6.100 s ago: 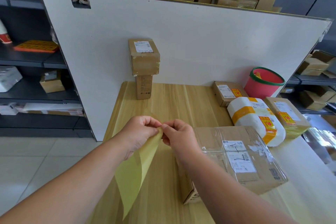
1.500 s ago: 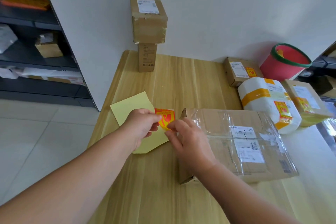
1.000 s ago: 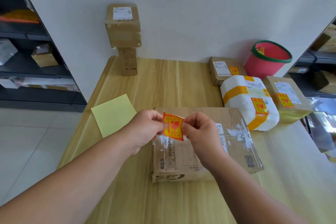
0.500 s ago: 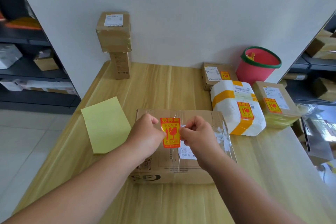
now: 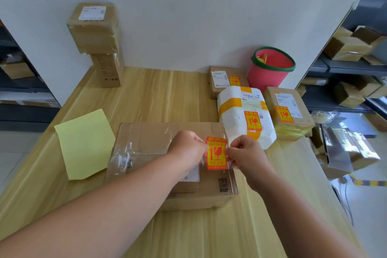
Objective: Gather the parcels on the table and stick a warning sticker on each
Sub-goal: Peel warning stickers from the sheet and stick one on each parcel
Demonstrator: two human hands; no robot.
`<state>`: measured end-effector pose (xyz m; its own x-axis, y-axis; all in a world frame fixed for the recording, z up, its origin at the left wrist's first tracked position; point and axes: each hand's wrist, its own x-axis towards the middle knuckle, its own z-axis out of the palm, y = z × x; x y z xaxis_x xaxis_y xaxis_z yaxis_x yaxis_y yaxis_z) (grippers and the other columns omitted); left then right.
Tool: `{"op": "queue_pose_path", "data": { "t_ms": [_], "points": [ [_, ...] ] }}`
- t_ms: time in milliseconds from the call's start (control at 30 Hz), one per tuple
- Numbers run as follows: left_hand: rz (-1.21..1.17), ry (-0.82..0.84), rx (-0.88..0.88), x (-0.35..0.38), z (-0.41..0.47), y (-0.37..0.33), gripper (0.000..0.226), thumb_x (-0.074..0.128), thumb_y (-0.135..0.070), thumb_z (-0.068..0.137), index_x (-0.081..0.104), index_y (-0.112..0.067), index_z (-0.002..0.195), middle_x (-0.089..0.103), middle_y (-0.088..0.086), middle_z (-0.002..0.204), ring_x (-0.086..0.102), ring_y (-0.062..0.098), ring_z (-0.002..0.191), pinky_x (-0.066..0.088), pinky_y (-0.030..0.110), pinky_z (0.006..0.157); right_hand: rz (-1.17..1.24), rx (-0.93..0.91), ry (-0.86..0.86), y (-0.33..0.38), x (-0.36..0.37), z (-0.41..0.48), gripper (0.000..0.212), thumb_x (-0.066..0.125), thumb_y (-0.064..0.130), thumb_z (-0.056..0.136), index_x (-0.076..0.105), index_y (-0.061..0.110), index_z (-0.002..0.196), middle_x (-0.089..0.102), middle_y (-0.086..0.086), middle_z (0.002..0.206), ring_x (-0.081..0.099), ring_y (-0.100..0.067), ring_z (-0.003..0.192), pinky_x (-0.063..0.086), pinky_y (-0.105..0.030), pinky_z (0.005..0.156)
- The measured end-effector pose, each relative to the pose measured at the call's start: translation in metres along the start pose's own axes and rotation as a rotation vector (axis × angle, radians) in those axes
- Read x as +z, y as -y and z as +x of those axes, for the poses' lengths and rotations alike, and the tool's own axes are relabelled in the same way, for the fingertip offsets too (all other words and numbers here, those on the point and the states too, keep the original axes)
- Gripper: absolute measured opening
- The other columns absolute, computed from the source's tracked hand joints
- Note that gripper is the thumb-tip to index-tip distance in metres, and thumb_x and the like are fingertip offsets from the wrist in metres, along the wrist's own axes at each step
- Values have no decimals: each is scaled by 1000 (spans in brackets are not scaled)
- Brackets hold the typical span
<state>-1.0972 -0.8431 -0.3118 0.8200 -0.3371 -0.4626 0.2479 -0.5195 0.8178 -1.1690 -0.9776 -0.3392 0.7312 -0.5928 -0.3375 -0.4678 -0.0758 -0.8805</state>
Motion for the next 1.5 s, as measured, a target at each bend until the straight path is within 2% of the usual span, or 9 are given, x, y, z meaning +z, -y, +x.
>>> {"op": "queue_pose_path", "data": {
  "t_ms": [433,567,767,867,1000,1067,1133,1267,1500],
  "points": [
    [150,-45,-88,31,39,13,6,60,-10,78,63,-7,73,72,18,83,64,30,68,47,33,62,-114,5,8,-20,-5,24,17,62,2,76,48,12,72,55,-8,69,46,-19,61,40,-30,55],
    [335,-61,-68,35,44,13,8,59,-13,79,64,-11,83,71,11,82,69,31,79,57,36,68,-267,-58,-10,-16,-3,22,17,60,4,78,48,14,73,49,1,66,42,-12,58,34,-24,49],
    [674,-104,54,30,33,6,17,62,-28,87,53,-15,83,64,4,84,60,23,83,38,29,59,-345,-104,-24,-24,-4,22,23,65,15,79,44,16,71,46,4,63,39,-13,59,34,-27,53],
    [766,-184,222,24,22,9,21,59,-35,89,51,-15,84,62,1,84,56,23,83,41,32,63,-367,-233,-34,-31,-6,19,23,65,10,79,48,20,68,51,7,64,45,-14,62,38,-29,56],
    [883,-181,779,29,16,27,12,61,-24,83,62,-17,73,57,-4,73,51,20,74,47,35,65,-591,-649,-53,-39,-5,14,9,68,15,79,67,23,76,61,7,78,51,-16,77,35,-23,66],
    [914,-151,873,31,18,33,12,61,-28,74,66,-19,69,61,-6,71,54,20,74,50,33,65,-658,-719,-72,-43,-4,13,14,60,25,80,72,24,88,65,8,90,51,-20,86,39,-27,74],
    [936,-87,808,32,19,33,24,58,-36,76,71,-20,87,68,-7,97,57,23,96,45,36,81,-691,-644,-46,-43,-4,13,40,45,43,82,70,28,109,63,8,113,47,-23,103,42,-35,87],
    [1082,-27,593,26,19,42,60,39,-50,95,29,-23,148,19,-9,158,12,20,145,11,37,112,-853,-410,150,-51,-11,13,62,20,65,87,27,46,146,17,11,157,16,-20,138,23,-41,112],
    [1191,23,524,29,10,56,62,12,-47,100,-13,-22,150,-21,-7,158,-24,20,144,-6,46,117,-798,-319,232,-53,-8,8,53,28,47,100,6,47,149,-2,12,161,-3,-16,147,14,-45,117]
  ]
}}
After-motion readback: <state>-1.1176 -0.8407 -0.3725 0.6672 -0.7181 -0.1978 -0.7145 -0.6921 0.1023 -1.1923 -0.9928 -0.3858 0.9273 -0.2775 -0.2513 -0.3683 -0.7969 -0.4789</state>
